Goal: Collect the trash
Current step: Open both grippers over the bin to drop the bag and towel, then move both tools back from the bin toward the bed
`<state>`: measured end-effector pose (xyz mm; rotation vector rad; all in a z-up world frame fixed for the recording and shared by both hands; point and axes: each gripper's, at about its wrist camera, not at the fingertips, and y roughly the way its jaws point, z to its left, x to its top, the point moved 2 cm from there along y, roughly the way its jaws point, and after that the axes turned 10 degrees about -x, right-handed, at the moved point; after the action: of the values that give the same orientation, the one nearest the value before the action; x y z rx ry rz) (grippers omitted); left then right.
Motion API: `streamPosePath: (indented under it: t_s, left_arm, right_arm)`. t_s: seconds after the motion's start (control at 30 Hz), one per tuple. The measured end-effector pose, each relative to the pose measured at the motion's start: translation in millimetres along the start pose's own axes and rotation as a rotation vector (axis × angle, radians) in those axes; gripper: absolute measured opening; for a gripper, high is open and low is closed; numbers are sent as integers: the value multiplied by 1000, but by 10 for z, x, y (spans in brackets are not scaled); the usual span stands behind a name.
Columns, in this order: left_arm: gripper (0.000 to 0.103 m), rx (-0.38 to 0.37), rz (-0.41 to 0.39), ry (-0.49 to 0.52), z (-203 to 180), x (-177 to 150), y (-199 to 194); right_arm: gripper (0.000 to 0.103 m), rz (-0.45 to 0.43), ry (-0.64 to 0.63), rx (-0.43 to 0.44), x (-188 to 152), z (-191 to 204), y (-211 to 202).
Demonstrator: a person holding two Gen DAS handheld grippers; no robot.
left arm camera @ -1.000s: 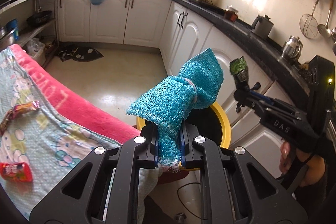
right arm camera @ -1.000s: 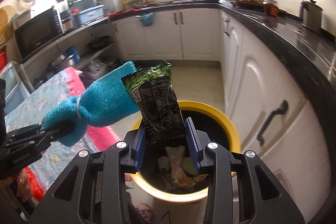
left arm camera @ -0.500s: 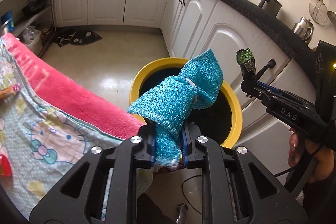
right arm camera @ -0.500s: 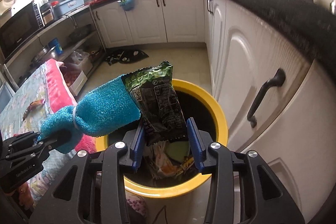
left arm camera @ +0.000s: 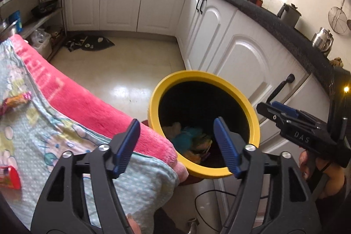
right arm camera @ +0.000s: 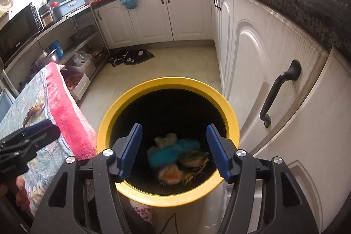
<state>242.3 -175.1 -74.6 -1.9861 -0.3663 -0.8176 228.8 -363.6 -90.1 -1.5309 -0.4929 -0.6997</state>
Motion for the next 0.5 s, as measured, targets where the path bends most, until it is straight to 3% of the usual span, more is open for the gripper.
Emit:
streamPosePath:
  t_s: [0.2, 0.5]
  left_arm:
    - [91, 23, -48, 9, 9, 96, -223]
    - [92, 87, -119, 11, 110, 198, -669]
  right_arm:
    - [73, -40, 0, 7, 53, 48, -145]
    - [77, -117, -29, 45, 183, 243, -448]
